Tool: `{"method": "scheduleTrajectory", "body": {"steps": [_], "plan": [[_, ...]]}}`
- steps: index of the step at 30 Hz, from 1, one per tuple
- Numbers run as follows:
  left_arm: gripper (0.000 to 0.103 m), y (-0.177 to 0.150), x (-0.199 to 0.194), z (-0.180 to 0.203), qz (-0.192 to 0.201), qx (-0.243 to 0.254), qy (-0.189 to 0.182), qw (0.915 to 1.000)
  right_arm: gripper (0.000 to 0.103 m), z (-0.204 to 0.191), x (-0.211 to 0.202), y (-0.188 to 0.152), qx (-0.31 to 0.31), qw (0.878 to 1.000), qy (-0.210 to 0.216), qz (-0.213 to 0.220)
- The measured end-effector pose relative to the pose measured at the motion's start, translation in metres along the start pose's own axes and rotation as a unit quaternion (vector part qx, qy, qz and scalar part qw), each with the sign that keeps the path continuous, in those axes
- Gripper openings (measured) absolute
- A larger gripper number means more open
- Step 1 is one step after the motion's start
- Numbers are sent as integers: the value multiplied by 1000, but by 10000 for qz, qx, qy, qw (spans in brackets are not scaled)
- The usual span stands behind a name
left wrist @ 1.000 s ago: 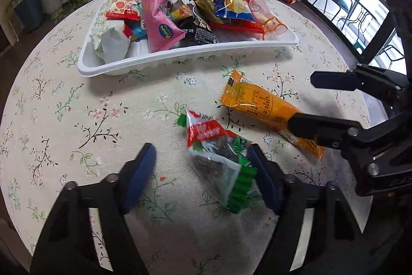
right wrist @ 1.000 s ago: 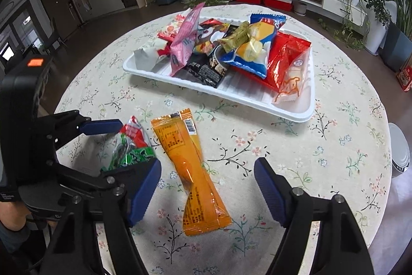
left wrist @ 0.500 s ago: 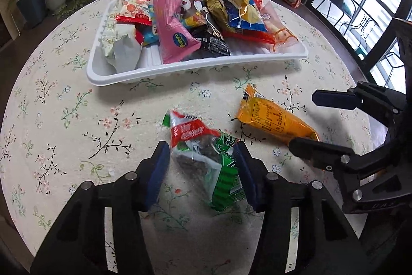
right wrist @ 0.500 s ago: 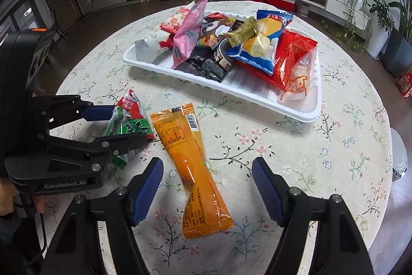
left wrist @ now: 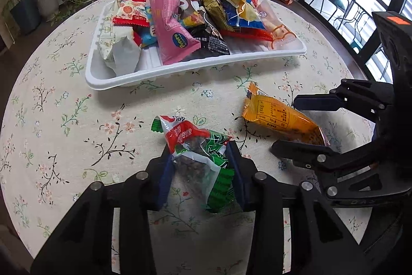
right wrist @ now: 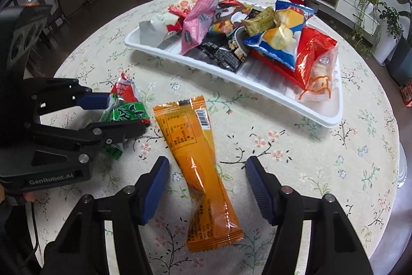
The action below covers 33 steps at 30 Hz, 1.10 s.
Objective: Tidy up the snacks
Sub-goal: 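Grasp the green-red packet with the left tool while the right tool grasps the orange packet, then carry both packets over the white tray and lower them inside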
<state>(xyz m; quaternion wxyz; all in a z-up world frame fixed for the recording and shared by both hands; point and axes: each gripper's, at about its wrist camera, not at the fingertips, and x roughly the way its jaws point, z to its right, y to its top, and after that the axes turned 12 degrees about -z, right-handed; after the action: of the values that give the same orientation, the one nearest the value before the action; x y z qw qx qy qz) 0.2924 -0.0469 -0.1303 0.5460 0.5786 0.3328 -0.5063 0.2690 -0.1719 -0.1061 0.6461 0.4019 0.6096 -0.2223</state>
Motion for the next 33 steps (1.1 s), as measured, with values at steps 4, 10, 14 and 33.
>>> {"method": "scheduleTrajectory", "body": {"steps": [4,10,14,33], "plan": [[35,0,0,-1,0,87,-22,10000,61,-4,2,0,-34,10000,-92,19],[35,-2,-3,-3,-30,206,-88,9997,35,-1,1,1,44,9997,-223,32],[35,-6,-5,-3,-39,279,-87,9996,24,0,-1,0,94,9997,-246,21],[34,-14,-59,-22,534,-121,-830,9950,20,7,-40,-18,912,9930,499,551]]}}
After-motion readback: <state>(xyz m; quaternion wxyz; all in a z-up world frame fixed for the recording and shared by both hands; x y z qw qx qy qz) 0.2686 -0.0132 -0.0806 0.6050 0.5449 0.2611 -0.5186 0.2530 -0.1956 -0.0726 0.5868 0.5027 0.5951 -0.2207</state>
